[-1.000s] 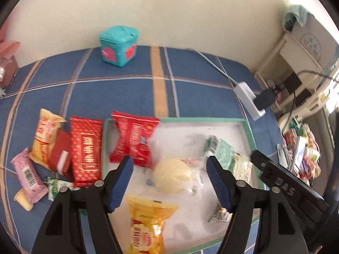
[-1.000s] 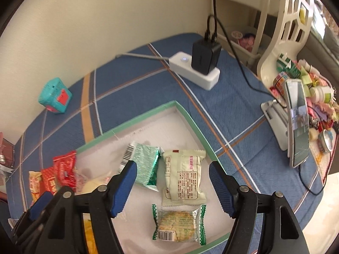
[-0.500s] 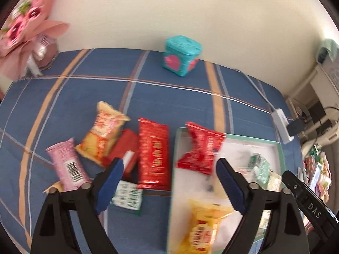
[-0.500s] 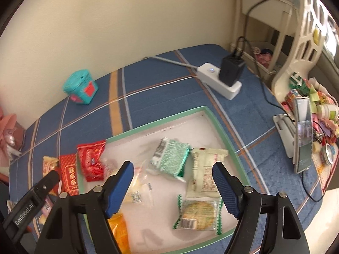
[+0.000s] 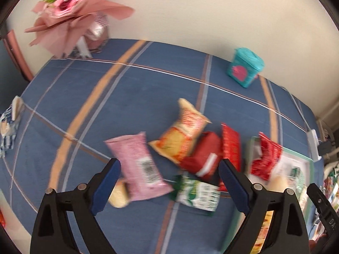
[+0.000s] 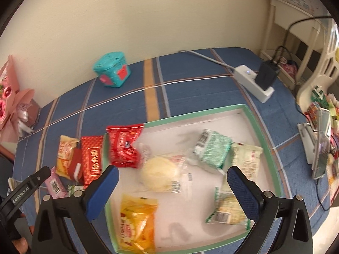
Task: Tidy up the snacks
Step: 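Withdraw both open tools from the tray back over the snack pile, then grasp the jelly cup with the left tool while the right tool grasps the green BISCUIT pack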
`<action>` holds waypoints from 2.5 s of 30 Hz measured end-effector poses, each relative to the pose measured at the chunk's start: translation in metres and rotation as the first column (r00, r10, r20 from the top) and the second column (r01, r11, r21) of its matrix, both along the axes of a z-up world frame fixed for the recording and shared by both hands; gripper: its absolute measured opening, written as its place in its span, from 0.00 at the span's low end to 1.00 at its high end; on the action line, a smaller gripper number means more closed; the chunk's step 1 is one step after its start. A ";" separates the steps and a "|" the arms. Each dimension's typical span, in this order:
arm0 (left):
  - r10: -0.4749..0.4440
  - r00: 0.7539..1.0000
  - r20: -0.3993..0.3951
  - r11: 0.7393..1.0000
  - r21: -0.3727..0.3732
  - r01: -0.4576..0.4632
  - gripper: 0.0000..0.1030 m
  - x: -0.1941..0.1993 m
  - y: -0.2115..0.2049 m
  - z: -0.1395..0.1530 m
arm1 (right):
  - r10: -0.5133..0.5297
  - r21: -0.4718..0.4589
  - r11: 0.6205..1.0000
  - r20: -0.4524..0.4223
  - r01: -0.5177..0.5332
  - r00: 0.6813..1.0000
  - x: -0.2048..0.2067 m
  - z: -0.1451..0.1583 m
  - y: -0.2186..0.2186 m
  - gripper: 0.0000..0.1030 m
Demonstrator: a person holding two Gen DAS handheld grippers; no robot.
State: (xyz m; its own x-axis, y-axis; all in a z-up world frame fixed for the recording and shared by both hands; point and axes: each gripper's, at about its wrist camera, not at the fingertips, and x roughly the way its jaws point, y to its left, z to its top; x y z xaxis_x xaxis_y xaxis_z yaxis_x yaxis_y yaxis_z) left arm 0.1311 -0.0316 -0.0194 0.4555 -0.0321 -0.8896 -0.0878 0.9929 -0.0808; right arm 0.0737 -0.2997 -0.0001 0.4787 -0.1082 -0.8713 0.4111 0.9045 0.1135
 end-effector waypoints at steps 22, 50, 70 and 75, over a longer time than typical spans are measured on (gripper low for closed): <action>0.176 0.984 0.016 0.984 -0.028 -0.176 0.91 -0.014 0.122 0.006 | 0.349 0.108 0.933 -0.034 -0.344 0.936 0.029 -0.029 0.153 1.00; 0.207 0.954 -0.216 0.950 -0.188 -0.249 0.91 -0.011 0.119 -0.077 | 0.327 0.173 0.937 -0.126 -0.304 0.936 0.051 -0.088 0.165 0.93; 0.148 0.958 -0.246 0.942 -0.260 -0.212 0.54 -0.007 0.104 -0.078 | 0.325 0.158 0.940 -0.142 -0.303 0.935 0.057 -0.099 0.164 0.84; 0.142 0.955 -0.262 0.933 -0.286 -0.217 0.48 -0.008 0.099 -0.084 | 0.324 0.164 0.939 -0.136 -0.301 0.936 0.056 -0.099 0.163 0.82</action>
State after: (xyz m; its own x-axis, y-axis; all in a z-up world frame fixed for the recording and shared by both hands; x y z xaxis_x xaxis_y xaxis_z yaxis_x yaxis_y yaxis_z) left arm 0.1227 0.0674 -0.1035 0.2598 -0.2587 -0.9304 -0.3157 0.8878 -0.3350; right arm 0.1299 -0.1363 -0.0992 0.3233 0.1518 -0.9340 0.1332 0.9699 0.2037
